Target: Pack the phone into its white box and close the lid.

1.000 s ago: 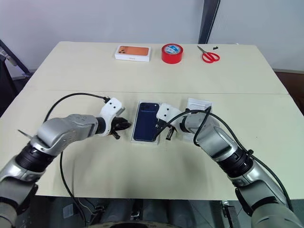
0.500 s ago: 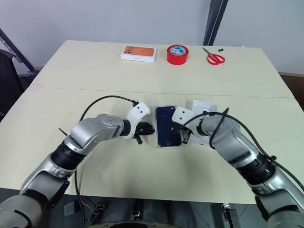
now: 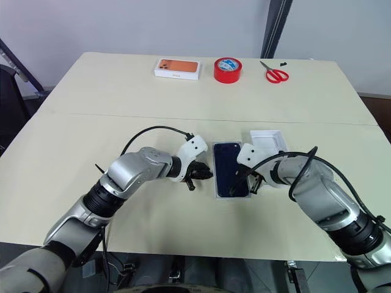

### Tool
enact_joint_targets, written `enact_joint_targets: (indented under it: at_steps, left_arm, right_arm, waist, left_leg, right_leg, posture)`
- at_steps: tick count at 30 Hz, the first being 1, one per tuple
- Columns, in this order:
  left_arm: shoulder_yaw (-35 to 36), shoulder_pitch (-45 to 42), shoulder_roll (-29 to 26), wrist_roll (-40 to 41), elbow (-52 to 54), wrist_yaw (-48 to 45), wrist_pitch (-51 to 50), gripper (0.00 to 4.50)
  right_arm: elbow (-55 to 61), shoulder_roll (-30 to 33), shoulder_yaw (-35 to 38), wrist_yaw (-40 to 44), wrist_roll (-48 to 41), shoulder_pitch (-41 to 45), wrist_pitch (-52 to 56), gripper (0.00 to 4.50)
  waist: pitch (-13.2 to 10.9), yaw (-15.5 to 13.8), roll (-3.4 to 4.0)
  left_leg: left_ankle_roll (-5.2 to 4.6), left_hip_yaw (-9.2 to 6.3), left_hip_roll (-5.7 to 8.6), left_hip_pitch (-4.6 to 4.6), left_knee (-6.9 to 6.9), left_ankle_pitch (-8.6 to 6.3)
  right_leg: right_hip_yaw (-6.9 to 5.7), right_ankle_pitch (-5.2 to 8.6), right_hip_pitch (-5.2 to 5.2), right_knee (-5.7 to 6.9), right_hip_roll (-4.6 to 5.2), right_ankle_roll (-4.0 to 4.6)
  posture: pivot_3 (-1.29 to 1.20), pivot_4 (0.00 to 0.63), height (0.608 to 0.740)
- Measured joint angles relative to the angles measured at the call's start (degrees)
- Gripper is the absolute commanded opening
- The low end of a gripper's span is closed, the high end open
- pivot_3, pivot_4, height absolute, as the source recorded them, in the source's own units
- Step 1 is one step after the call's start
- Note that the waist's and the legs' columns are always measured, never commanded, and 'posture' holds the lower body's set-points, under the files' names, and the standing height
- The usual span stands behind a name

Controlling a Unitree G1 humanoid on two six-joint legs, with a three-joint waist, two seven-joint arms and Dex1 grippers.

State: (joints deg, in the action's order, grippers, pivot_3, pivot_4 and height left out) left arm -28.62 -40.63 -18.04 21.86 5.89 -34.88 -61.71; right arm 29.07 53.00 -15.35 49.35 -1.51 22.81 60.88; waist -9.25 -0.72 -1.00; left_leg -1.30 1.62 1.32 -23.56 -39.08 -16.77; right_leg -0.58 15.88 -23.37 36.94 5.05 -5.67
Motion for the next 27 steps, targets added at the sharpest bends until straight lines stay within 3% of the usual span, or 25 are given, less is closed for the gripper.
enact_joint_targets:
  at_steps: [6,10,13,17,25,27]
  left_arm:
    - [3.67,2.53,-2.98,1.11,1.95,-1.3,-1.25,1.19]
    - [8.7,4.87,-6.46,0.58,2.02,-1.19,2.26,1.19]
    - [11.88,9.02,-7.97,-1.03,3.78,-2.03,12.34,1.19]
    - [14.4,13.76,-9.47,-1.42,8.01,-5.94,24.29,1.19]
    - [16.5,18.45,-12.55,-1.12,11.15,-12.1,31.92,1.19]
    - [16.54,18.7,-12.4,-1.08,11.2,-12.36,32.2,1.19]
  right_arm:
    - [2.67,1.92,8.28,3.92,-8.43,2.12,6.11,3.46]
    - [2.1,0.44,12.94,2.6,-12.41,3.85,12.72,3.46]
    - [-3.05,-7.76,15.0,-3.72,-12.74,6.92,20.63,3.46]
    - [-8.89,-13.7,18.53,-10.1,-12.53,9.48,28.34,3.46]
    - [-11.65,-17.32,20.35,-17.94,-12.41,9.79,31.22,3.46]
    - [-11.73,-18.05,20.36,-18.93,-12.84,9.71,31.23,2.96]
  waist:
    - [-0.03,0.27,0.04]
    - [-0.03,0.36,0.04]
    - [-0.03,0.49,0.05]
    - [-0.04,0.06,0.11]
    - [-0.01,0.28,0.17]
    - [-0.01,0.34,0.17]
  left_leg:
    - [0.0,0.0,-0.04,0.0,0.03,-0.01]
    - [0.01,0.0,-0.06,0.0,0.06,-0.01]
    - [0.05,0.02,-0.06,-0.01,0.1,0.0]
    - [0.4,0.03,-0.04,-0.28,0.12,0.2]
    - [0.41,0.06,-0.02,-0.8,0.02,0.24]
    - [0.41,0.06,-0.02,-0.81,0.02,0.25]
  right_leg:
    - [0.01,0.0,-0.05,0.01,0.0,0.0]
    - [0.01,0.0,-0.07,0.01,0.01,0.0]
    - [0.02,0.0,-0.1,0.0,0.05,0.01]
    - [0.02,-0.01,-0.33,0.01,0.06,0.02]
    - [0.01,-0.02,-0.91,0.21,0.06,0.0]
    - [0.01,-0.02,-0.93,0.24,0.04,0.0]
  posture:
    - [0.0,0.15,0.725]
    - [0.0,0.15,0.725]
    - [0.0,0.15,0.725]
    - [0.0,0.15,0.725]
    - [0.0,0.15,0.725]
    - [0.0,0.15,0.725]
